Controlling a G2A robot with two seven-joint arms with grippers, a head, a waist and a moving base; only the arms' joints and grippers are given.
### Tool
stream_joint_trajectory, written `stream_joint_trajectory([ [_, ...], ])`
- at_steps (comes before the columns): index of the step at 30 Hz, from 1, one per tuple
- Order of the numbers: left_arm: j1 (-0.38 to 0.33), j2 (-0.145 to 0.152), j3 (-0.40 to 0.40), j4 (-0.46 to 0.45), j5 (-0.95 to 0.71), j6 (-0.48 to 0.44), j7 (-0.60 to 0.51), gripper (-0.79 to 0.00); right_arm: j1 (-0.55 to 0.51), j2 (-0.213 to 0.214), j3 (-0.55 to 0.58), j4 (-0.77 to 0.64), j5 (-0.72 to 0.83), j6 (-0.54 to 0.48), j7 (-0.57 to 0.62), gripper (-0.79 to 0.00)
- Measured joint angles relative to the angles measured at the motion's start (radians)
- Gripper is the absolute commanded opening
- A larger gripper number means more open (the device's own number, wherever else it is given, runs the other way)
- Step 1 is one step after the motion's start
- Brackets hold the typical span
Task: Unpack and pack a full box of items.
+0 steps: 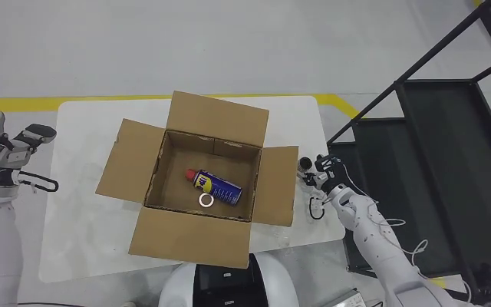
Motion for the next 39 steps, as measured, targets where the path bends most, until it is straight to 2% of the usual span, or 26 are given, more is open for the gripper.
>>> stream_joint_trajectory([
  [12,0.0,0.0,0.0,0.0,0.0,0.0,0.0,0.0,0.004,-0.003,-0.011,0.0,0.015,-0.008,-0.021,-0.785],
  [18,0.0,0.0,0.0,0.0,0.0,0.0,0.0,0.0,-0.042,0.01,0.028,-0.072,0.035,-0.038,-0.092,-0.785],
  [21,0.0,0.0,0.0,0.0,0.0,0.0,0.0,0.0,-0.104,0.026,0.085,-0.17,0.026,-0.008,-0.139,-0.785],
  [24,0.0,0.0,0.0,0.0,0.0,0.0,0.0,0.0,-0.198,0.041,0.159,-0.329,0.033,0.037,-0.175,-0.785],
  [28,0.0,0.0,0.0,0.0,0.0,0.0,0.0,0.0,-0.342,0.052,0.251,-0.614,0.056,0.073,-0.178,-0.785],
  [31,0.0,0.0,0.0,0.0,0.0,0.0,0.0,0.0,-0.408,0.056,0.268,-0.801,0.056,0.045,-0.142,-0.785],
  [34,0.0,0.0,0.0,0.0,0.0,0.0,0.0,0.0,-0.408,0.057,0.239,-0.935,0.022,0.014,-0.066,-0.785],
  [39,0.0,0.0,0.0,0.0,0.0,0.0,0.0,0.0,-0.338,0.05,0.11,-1.035,-0.018,-0.034,0.093,-0.785],
])
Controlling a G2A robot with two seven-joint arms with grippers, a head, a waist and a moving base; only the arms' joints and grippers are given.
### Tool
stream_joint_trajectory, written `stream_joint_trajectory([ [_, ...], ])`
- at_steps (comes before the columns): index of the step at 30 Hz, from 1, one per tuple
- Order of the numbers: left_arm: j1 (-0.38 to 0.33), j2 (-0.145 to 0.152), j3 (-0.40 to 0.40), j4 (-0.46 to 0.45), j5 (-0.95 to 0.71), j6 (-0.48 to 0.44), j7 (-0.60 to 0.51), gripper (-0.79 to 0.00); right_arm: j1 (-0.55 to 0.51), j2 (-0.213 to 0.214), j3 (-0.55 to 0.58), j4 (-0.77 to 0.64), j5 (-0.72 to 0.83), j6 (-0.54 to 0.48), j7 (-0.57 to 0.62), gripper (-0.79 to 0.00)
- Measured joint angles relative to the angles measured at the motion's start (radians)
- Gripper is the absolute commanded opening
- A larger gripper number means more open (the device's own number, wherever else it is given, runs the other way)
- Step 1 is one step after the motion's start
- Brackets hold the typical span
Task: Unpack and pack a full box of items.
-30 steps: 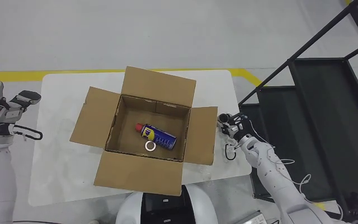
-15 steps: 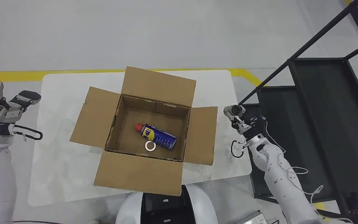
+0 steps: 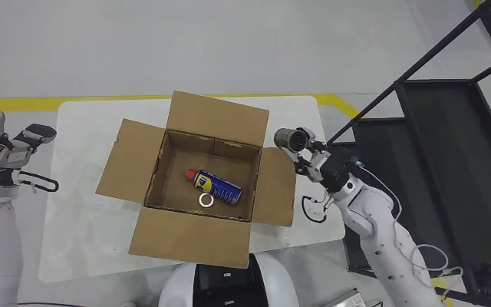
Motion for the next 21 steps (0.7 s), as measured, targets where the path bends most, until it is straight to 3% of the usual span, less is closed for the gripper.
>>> stream_joint_trajectory([
  [10,0.0,0.0,0.0,0.0,0.0,0.0,0.0,0.0,0.235,-0.044,-0.307,0.069,0.072,0.025,0.282,-0.785],
  [21,0.0,0.0,0.0,0.0,0.0,0.0,0.0,0.0,0.244,-0.045,-0.31,0.076,0.08,0.032,0.289,-0.785],
])
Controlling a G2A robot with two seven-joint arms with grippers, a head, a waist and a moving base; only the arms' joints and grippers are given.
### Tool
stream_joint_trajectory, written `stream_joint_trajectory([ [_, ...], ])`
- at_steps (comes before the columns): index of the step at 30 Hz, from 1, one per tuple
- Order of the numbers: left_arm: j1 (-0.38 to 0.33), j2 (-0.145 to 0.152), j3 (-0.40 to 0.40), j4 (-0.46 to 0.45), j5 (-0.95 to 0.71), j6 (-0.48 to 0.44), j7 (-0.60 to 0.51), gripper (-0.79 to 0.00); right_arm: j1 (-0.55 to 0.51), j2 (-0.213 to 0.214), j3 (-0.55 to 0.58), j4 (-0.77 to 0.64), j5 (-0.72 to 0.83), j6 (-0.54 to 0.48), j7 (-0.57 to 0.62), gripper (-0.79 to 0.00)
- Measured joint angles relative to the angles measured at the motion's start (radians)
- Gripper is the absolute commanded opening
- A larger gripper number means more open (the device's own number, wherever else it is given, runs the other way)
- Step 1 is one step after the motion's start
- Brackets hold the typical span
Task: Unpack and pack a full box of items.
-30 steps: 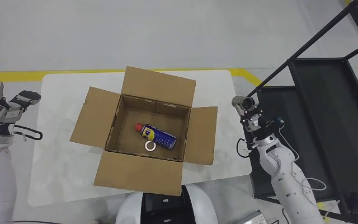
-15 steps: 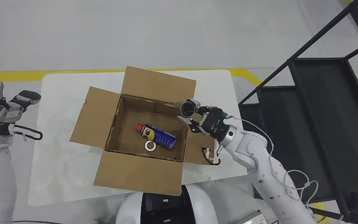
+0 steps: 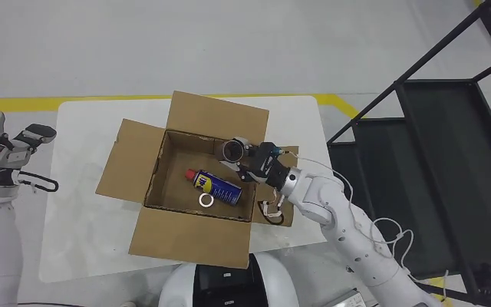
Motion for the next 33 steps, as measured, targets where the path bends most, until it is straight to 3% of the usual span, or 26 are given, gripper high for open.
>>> stream_joint_trajectory([
  [7,0.0,0.0,0.0,0.0,0.0,0.0,0.0,0.0,0.007,-0.002,-0.012,-0.001,0.005,-0.012,0.006,-0.785],
  [12,0.0,0.0,0.0,0.0,0.0,0.0,0.0,0.0,0.15,-0.028,-0.119,0.08,0.041,-0.058,0.093,-0.785],
  [17,0.0,0.0,0.0,0.0,0.0,0.0,0.0,0.0,0.358,-0.088,-0.293,0.284,0.099,-0.047,0.165,-0.785],
  [22,0.0,0.0,0.0,0.0,0.0,0.0,0.0,0.0,0.492,-0.156,-0.451,0.511,0.105,-0.052,0.128,-0.785],
  [33,0.0,0.0,0.0,0.0,0.0,0.0,0.0,0.0,0.612,-0.261,-0.597,0.859,0.073,-0.03,0.062,-0.785],
])
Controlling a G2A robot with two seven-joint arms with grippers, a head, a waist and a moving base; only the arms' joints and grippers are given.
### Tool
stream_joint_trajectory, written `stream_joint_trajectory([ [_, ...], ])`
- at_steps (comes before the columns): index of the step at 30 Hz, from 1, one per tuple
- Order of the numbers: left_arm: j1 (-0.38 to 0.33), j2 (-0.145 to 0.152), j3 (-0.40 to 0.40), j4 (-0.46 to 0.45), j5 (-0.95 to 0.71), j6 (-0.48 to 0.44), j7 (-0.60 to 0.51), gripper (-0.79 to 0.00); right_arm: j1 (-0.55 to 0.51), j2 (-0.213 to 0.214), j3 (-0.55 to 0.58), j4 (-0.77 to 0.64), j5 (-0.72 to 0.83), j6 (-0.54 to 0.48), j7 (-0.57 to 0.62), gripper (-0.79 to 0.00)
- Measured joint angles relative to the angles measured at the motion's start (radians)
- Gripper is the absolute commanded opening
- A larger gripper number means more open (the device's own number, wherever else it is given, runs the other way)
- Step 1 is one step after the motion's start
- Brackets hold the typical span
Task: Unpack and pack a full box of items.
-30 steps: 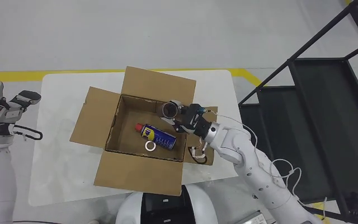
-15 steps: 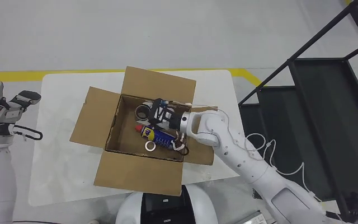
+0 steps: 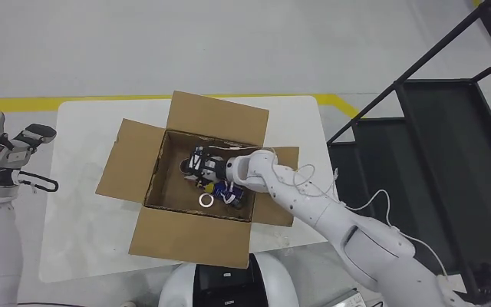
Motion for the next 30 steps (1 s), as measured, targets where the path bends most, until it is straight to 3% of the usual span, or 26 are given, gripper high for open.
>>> stream_joint_trajectory([
  [11,0.0,0.0,0.0,0.0,0.0,0.0,0.0,0.0,0.063,-0.084,-0.059,0.164,-0.019,-0.003,-0.077,-0.785],
  [12,0.0,0.0,0.0,0.0,0.0,0.0,0.0,0.0,0.065,-0.087,-0.059,0.168,-0.022,-0.003,-0.09,-0.606],
  [14,0.0,0.0,0.0,0.0,0.0,0.0,0.0,0.0,0.068,-0.09,-0.055,0.173,-0.03,-0.009,-0.102,0.0],
  [23,0.0,0.0,0.0,0.0,0.0,0.0,0.0,0.0,0.046,-0.068,-0.008,0.1,-0.057,-0.033,-0.078,0.0],
  [30,0.0,0.0,0.0,0.0,0.0,0.0,0.0,0.0,-0.045,0.0,0.094,-0.114,-0.091,-0.083,-0.067,0.0],
])
